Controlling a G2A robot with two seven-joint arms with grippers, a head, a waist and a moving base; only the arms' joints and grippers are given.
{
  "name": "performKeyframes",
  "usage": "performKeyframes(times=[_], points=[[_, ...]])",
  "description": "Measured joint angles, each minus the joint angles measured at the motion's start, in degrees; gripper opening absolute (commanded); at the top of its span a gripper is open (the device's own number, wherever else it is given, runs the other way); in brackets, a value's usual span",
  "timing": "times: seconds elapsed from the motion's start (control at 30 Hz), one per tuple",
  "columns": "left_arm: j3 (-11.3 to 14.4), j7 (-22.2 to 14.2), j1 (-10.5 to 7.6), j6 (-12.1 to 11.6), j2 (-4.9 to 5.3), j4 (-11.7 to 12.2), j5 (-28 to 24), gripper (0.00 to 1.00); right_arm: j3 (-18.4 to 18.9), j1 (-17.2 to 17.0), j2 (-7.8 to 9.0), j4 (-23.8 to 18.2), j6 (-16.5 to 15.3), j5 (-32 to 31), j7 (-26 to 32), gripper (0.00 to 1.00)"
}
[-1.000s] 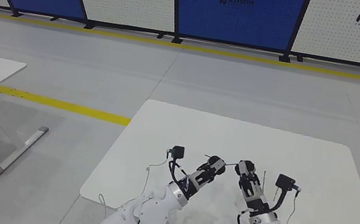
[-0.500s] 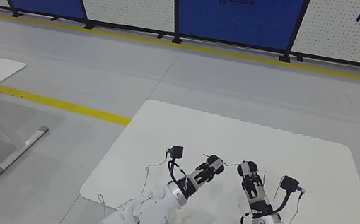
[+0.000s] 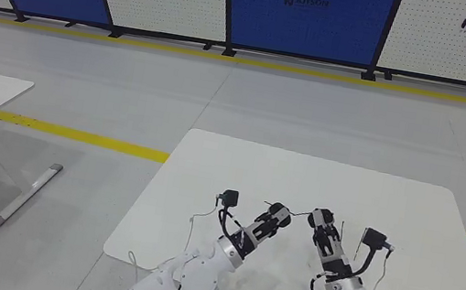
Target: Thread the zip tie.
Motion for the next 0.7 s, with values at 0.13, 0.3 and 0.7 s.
performKeyframes(times=[0.13,0.3,0.7], points=[[-0.21,0.10,0.15,0.00,0.10,-0.14,0.00,0.00,0.10,-0.20,-0.01,-0.05,-0.21,-0.61,0.30,0.33],[-0.15,0.27,0.11,0.00,0.15,-0.04,0.00,0.00,0.34,-0.57,0.01,-0.12,-0.99,-1.10,0.47,0.28],[0.01,1.34,-0.03,0.00,0.23,-0.21,0.33,0.00,0.26,-1.03,0.09,-0.40,-1.13,-3.04,1.50,0.19]])
